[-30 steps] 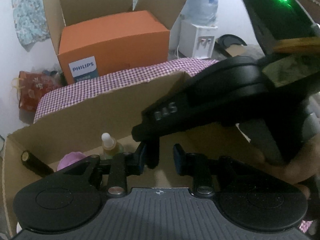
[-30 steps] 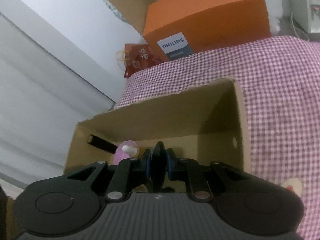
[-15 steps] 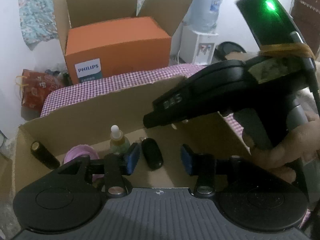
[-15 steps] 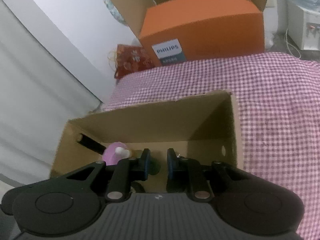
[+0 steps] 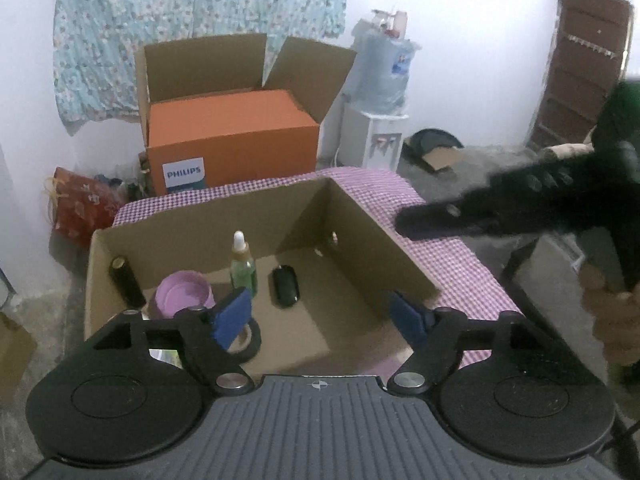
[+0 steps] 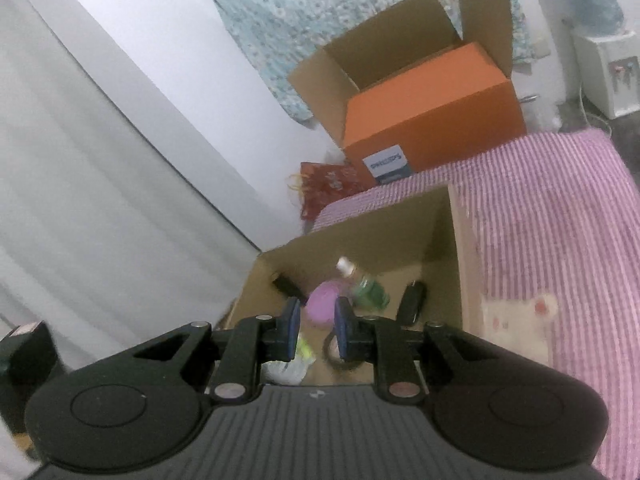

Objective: Organize rigid objects
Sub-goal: 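Withdraw the right gripper from the box toward the gold jar, then close the right gripper on the gold-lidded jar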

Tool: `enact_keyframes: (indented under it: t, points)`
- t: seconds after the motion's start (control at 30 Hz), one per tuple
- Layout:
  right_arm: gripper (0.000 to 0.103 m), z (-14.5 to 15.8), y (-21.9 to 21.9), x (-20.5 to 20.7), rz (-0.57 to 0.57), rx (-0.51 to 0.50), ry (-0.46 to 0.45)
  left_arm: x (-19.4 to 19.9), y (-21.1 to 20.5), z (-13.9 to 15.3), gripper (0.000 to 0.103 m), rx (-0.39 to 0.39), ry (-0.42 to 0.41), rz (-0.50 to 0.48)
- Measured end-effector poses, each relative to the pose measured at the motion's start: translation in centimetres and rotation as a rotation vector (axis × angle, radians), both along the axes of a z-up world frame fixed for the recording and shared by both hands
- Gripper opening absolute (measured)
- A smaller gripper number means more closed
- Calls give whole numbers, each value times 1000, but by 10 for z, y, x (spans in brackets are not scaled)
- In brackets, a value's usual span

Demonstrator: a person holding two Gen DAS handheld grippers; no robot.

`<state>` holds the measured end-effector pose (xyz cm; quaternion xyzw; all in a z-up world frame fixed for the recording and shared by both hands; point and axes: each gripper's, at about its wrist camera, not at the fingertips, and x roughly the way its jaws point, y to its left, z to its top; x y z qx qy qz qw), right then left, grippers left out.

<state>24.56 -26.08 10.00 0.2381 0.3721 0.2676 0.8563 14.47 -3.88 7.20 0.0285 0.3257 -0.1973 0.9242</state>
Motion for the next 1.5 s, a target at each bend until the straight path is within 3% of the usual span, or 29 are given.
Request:
enact_keyframes:
  t: [0.2,0.4,0.77,0.83,0.97,1.2,1.5]
  points:
    - [21,-24,-11,-65,-31,96,40,-43,10,-15,85,-39,1,3]
    - [21,-51,-12,-110,-81,162,79,-64,8,-40,85,-14,47,4]
    - [22,-75,8,-151,-45,146,146,-84,2,-76,85,35,85,8]
    - [23,-77,9,-157,-48,125,142,-85,0,-81,85,56,84,4]
    - [34,-79,8,-159,-61,120,141,-87,-4,-92,85,87,85,1]
    - [34,-90,8,-147,-73,124,166,-83,-10,-106,82,144,66,15]
    - [34,-107,8,-125,-83,140,206,-68,-12,-122,74,164,72,22]
